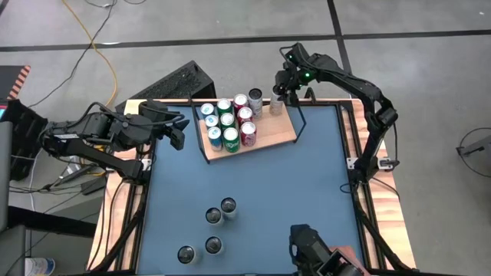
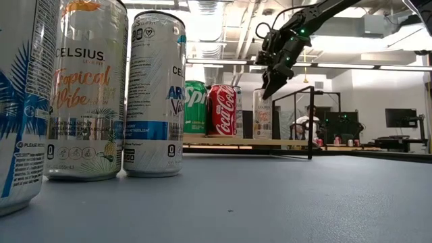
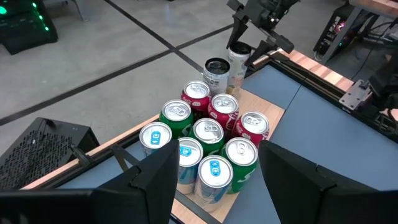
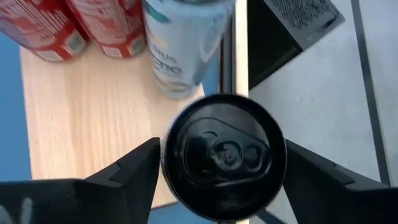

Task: Place canned beverage on shelf
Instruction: Put the top right white yellow soda can on the shelf, then put the top white blue soda can on the shelf aligned with the other white blue soda can

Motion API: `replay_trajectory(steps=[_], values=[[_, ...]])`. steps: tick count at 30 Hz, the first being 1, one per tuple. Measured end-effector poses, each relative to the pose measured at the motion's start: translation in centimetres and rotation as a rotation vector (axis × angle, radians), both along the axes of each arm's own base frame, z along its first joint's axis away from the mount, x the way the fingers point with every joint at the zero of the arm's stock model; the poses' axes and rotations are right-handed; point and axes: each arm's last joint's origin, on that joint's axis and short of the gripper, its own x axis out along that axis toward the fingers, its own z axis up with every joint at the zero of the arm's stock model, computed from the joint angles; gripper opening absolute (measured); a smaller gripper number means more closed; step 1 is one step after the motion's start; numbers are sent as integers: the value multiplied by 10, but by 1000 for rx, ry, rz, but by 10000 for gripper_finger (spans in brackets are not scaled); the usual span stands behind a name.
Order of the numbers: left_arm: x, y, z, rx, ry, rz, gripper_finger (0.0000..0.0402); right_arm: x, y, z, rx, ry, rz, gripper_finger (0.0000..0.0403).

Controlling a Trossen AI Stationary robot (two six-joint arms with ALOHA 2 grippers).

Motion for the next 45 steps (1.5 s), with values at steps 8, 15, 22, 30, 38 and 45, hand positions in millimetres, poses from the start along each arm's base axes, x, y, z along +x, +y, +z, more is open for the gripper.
replay_trajectory(steps=[8, 15, 22, 30, 38, 45], values=[[0, 0, 0, 0, 0, 0, 206, 4, 3, 5, -18, 8, -7, 332], [0, 0, 0, -11, 2, -17, 206, 7, 18, 55, -108, -80, 25, 334], [1, -2, -1, -25, 20, -75, 206, 7, 82, 120, 6, -311, 90, 330], [2, -3, -1, 28, 79, -136, 206, 39, 190, 137, 114, -341, 275, 329], [3, -6, -3, 43, 149, -306, 206, 94, 284, 105, 89, -258, 540, 329], [3, -7, -3, 66, 185, -381, 206, 136, 333, 65, -30, -245, 811, 329]])
